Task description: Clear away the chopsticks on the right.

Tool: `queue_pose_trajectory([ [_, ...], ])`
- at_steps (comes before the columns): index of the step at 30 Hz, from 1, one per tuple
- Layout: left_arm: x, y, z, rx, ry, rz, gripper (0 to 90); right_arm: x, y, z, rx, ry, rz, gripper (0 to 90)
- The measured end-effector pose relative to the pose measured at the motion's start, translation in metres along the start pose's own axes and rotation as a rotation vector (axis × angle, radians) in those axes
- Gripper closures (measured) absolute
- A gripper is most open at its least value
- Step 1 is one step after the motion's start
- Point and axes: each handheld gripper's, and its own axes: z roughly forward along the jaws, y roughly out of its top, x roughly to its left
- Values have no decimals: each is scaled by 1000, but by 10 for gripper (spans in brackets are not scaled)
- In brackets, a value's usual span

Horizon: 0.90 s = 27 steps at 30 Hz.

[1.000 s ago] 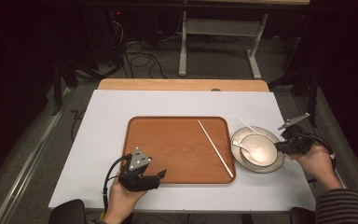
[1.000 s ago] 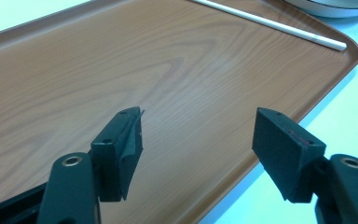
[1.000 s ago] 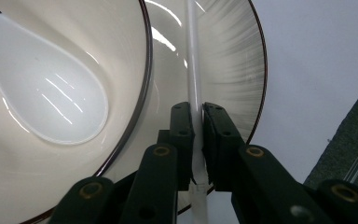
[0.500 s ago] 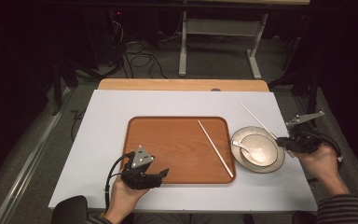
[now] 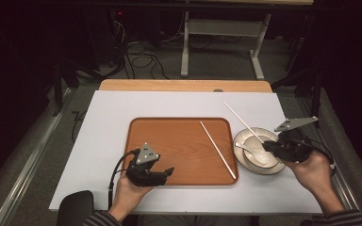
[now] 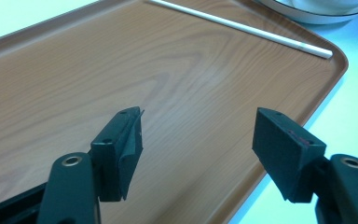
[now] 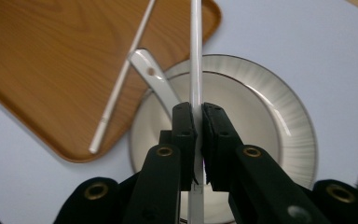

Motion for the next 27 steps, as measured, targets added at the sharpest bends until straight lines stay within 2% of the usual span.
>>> queue_pose_trajectory([
  [6,0,2,3,4,-8,6,333,29,9,15,18,40,-3,858],
  [12,1,2,2,2,-8,8,333,52,16,39,59,64,-15,857],
  [20,0,2,1,-1,-7,8,333,72,24,75,128,84,-10,857],
  [27,0,2,0,-6,-5,10,334,83,25,98,148,113,8,856],
])
